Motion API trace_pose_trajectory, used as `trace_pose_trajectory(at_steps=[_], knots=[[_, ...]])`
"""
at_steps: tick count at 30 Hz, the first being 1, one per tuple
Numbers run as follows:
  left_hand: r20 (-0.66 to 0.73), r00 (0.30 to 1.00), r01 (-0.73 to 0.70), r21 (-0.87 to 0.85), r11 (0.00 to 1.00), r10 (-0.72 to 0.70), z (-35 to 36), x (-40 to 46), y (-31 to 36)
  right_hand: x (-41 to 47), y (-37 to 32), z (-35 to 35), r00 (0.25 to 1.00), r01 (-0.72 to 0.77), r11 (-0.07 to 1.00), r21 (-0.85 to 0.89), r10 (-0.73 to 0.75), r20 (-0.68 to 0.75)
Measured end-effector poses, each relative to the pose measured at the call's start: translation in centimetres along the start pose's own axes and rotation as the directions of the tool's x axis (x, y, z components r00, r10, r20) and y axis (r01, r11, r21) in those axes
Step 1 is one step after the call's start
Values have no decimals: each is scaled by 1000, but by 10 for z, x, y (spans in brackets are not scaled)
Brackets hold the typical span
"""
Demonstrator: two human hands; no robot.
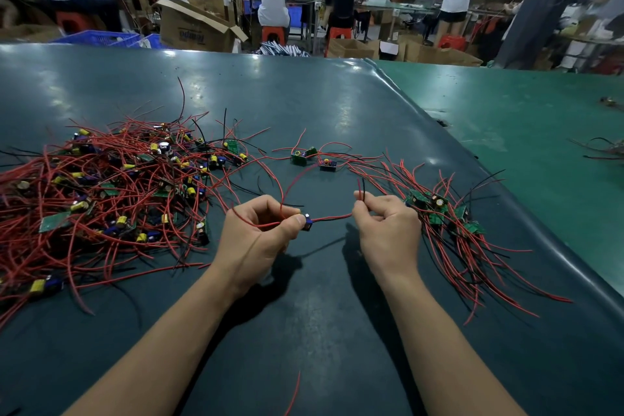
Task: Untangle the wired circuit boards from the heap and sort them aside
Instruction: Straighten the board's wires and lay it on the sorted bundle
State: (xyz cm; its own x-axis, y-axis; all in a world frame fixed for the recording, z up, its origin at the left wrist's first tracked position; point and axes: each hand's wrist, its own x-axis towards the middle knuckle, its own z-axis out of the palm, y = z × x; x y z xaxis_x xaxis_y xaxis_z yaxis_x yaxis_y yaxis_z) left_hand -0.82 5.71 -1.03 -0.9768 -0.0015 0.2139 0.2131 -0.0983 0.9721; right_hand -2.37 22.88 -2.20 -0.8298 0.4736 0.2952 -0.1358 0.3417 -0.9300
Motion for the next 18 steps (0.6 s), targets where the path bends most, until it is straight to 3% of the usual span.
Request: trace_pose_trajectory(at_steps=[3,7,9,12,15,17,18], knots=[[-30,999,21,-13,1000,-21,-3,2,-1,5,-8,-4,965,-262,884,387,247,87],[-62,996,59,-60,996,-63,-6,6,-1,8,-13,-12,910,-414,732,542,344,231],[-62,996,66,-82,994,-71,-6,6,0,8,-11,-12,927,-375,788,488,320,196],[-51,997,61,-86,994,-66,-6,5,0,10,-4,-10,986,-167,963,213,161,48],[-42,997,55,-68,996,-58,-3,5,0,8,1,-7,999,34,999,6,-34,-24],[-32,998,46,-43,998,-48,-2,4,0,7,0,-5,996,59,998,-39,-61,-63],[-28,999,45,-36,998,-46,-2,4,0,8,0,-4,997,13,1000,23,-12,-73]])
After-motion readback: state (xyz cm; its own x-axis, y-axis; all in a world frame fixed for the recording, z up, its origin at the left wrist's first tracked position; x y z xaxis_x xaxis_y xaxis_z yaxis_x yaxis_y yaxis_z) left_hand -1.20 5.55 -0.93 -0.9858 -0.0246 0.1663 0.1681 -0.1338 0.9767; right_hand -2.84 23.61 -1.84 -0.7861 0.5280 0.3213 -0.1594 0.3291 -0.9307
